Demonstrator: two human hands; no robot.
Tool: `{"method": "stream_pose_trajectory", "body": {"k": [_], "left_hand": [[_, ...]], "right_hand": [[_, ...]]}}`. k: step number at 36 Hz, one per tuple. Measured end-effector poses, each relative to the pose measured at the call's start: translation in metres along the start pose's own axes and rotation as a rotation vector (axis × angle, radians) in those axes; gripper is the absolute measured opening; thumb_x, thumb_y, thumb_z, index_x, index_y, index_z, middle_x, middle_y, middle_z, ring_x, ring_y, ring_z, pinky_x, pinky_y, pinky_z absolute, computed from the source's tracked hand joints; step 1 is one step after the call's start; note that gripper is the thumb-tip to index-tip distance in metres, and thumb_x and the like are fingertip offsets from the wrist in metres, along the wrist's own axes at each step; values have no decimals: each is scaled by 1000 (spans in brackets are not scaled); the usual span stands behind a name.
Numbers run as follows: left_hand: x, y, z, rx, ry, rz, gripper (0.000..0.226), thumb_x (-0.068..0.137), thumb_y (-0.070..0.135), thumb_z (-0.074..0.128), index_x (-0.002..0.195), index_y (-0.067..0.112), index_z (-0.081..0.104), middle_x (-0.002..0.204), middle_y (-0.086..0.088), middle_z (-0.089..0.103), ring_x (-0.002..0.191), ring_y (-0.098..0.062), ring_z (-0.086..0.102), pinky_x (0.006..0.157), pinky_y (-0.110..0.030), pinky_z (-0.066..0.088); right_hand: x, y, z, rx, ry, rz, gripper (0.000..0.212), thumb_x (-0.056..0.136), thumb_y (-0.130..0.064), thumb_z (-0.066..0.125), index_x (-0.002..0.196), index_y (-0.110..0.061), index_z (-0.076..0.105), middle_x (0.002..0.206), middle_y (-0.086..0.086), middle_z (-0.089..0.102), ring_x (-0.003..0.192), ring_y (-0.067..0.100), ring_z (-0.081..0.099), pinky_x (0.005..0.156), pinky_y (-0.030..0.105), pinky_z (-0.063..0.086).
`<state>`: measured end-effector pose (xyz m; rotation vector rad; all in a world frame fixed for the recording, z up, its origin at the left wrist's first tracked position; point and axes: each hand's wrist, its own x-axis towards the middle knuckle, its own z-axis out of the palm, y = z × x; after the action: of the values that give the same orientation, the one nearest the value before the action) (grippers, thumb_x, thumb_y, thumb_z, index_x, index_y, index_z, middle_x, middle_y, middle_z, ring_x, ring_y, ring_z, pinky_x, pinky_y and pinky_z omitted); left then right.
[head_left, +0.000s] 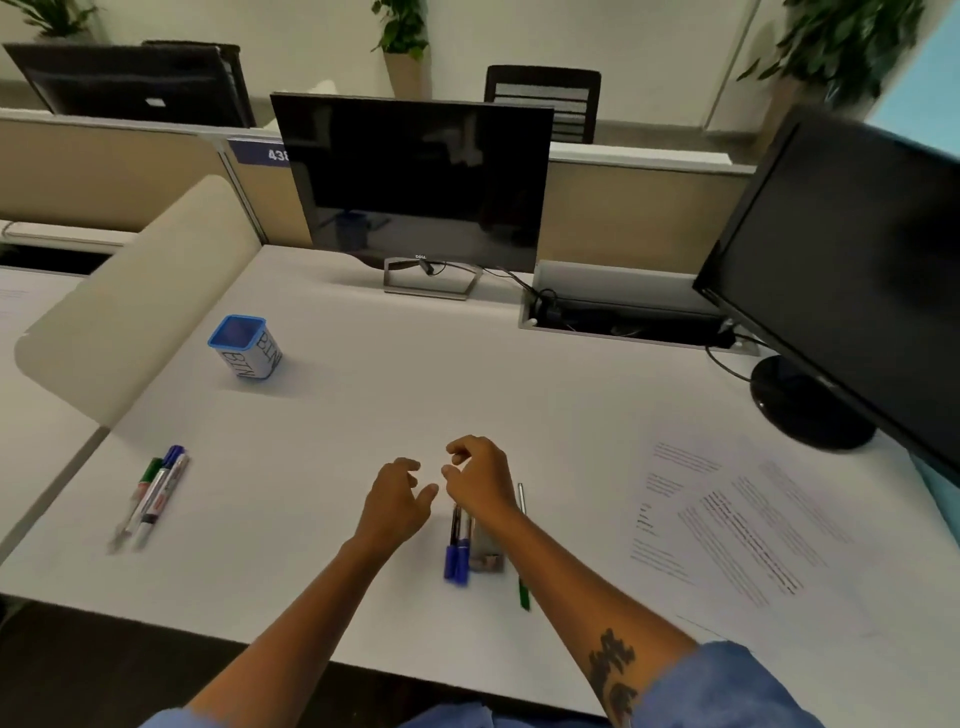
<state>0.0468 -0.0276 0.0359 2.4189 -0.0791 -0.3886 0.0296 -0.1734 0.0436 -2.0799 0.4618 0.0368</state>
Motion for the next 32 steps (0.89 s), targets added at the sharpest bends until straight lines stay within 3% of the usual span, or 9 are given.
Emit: {"method": "stream_pose_trajectory", "body": {"k": [3, 8, 12, 16, 21, 25, 29, 32], "left_hand": [[-5, 12, 18, 19, -35, -13, 51, 94, 35, 74, 136, 13, 57, 129, -9, 64, 97, -10, 56, 85, -23, 44], [-10, 21, 38, 51, -62, -40, 51, 95, 34, 73, 137, 12, 55, 129, -11, 64, 111, -22, 66, 87, -25, 47], [-8, 25, 46, 88, -71, -70, 51, 94, 33, 74, 135, 10, 55, 125, -11, 66, 110, -26, 67, 89, -30, 50], [-8, 29, 51, 127, -72, -80, 42, 89, 27, 78, 120, 7, 59, 107, -7, 68, 85, -20, 61, 73, -27, 45], [-7, 31, 54, 139, -65, -84, 35, 87, 20, 78, 115, 7, 60, 95, 1, 59, 78, -14, 56, 57, -16, 36], [-6, 33, 56, 147, -74, -99, 31, 87, 13, 75, 113, 8, 58, 98, -2, 61, 81, -18, 58, 62, -22, 39], [-5, 34, 56, 149, -80, -114, 29, 87, 15, 75, 109, 10, 57, 101, -5, 64, 79, -17, 58, 57, -19, 35], [-6, 35, 57, 157, -83, -126, 35, 89, 19, 76, 116, 10, 55, 105, -5, 62, 84, -18, 57, 69, -23, 42]], "right_hand": [[-6, 23, -26, -37, 19, 37, 27, 91, -8, 78, 115, -16, 72, 113, -1, 66, 95, 10, 64, 77, 18, 53], [-18, 58, -54, -142, 39, 72, 20, 89, -4, 76, 105, -14, 69, 111, 0, 64, 85, 12, 61, 67, 16, 47], [-26, 73, -61, -214, 14, 110, 22, 87, -8, 78, 103, -14, 65, 116, 3, 62, 88, 16, 61, 66, 19, 47], [-31, 78, -57, -273, -22, 122, 37, 87, -14, 82, 116, -15, 60, 123, 4, 56, 107, 22, 61, 78, 26, 52], [-35, 81, -50, -348, -59, 138, 44, 89, -14, 81, 124, -12, 53, 129, 8, 53, 118, 27, 57, 89, 32, 54], [-36, 81, -46, -362, -43, 154, 46, 91, -4, 75, 130, -10, 52, 132, 11, 55, 121, 28, 58, 96, 35, 56], [-34, 80, -46, -382, -43, 166, 44, 92, -1, 71, 132, -7, 52, 132, 14, 58, 121, 31, 60, 97, 37, 55], [-34, 78, -46, -400, -38, 196, 40, 95, -4, 70, 130, -7, 53, 131, 14, 60, 120, 31, 62, 98, 37, 56]]}}
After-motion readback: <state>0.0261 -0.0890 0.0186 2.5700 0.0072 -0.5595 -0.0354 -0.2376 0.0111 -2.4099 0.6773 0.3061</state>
